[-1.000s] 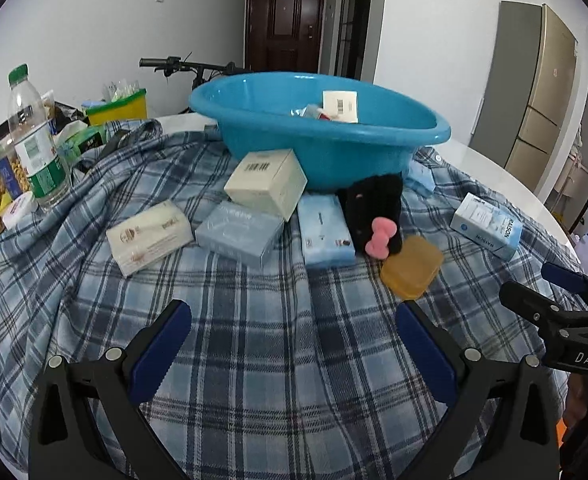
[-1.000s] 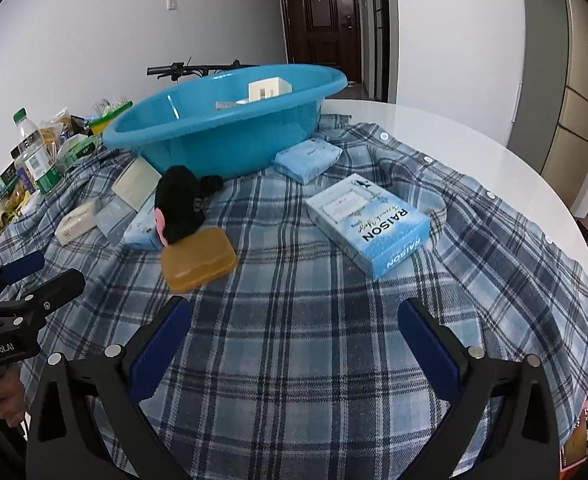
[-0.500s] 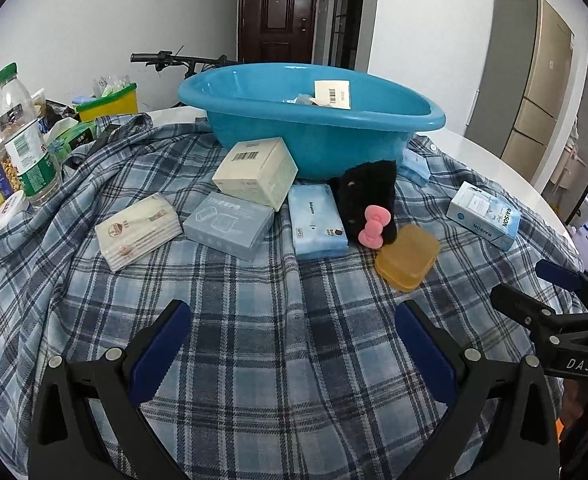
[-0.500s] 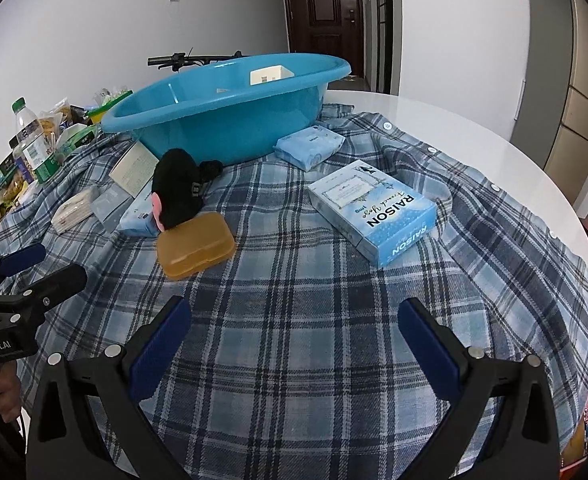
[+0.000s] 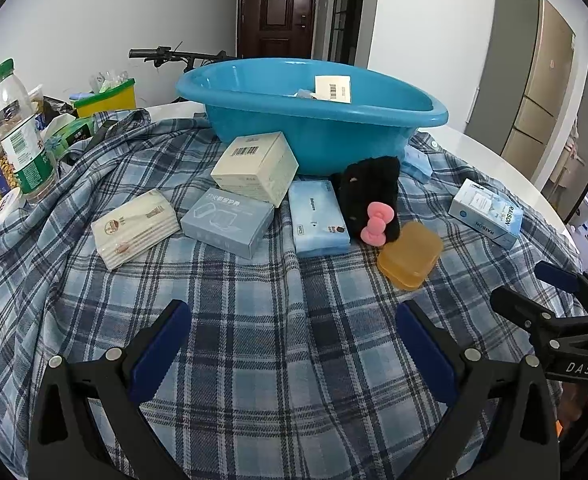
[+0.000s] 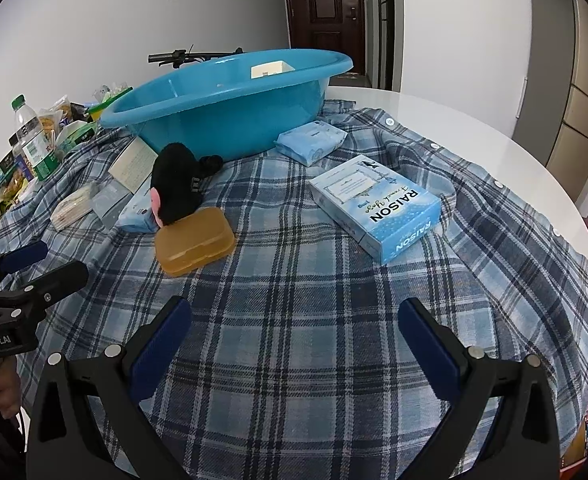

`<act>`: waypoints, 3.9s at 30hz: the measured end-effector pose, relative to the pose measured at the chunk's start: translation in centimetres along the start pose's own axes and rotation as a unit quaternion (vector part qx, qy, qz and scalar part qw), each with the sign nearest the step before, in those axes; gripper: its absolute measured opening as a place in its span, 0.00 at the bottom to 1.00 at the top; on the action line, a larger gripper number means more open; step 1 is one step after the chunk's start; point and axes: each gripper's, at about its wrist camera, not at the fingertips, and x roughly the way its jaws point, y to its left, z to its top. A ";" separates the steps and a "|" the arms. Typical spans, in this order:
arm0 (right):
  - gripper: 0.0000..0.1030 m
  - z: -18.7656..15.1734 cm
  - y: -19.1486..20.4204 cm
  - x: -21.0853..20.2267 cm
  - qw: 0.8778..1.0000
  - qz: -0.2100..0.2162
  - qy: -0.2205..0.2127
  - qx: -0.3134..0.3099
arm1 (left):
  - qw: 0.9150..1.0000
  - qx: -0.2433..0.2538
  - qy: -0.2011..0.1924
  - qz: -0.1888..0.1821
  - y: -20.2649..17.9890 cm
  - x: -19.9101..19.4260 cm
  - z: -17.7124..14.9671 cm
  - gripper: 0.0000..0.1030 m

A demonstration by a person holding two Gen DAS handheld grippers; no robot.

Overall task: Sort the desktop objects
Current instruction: 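Lower the left tool onto the cream barcode box and close, then lift the cream box up from the shirt with the left tool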

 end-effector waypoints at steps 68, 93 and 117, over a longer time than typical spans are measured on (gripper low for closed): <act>1.00 1.5 0.3 2.5 1.000 0.005 0.021 -0.006 | 0.998 0.013 -0.048 -0.025 6.0 4.0 6.3 0.53; 1.00 1.6 -0.3 2.8 1.000 0.005 0.030 0.003 | 0.997 0.052 0.014 -0.063 6.8 9.3 9.1 0.82; 1.00 1.8 -0.5 3.2 0.999 0.002 0.037 0.009 | 0.993 0.065 0.032 -0.093 6.6 11.6 10.1 0.54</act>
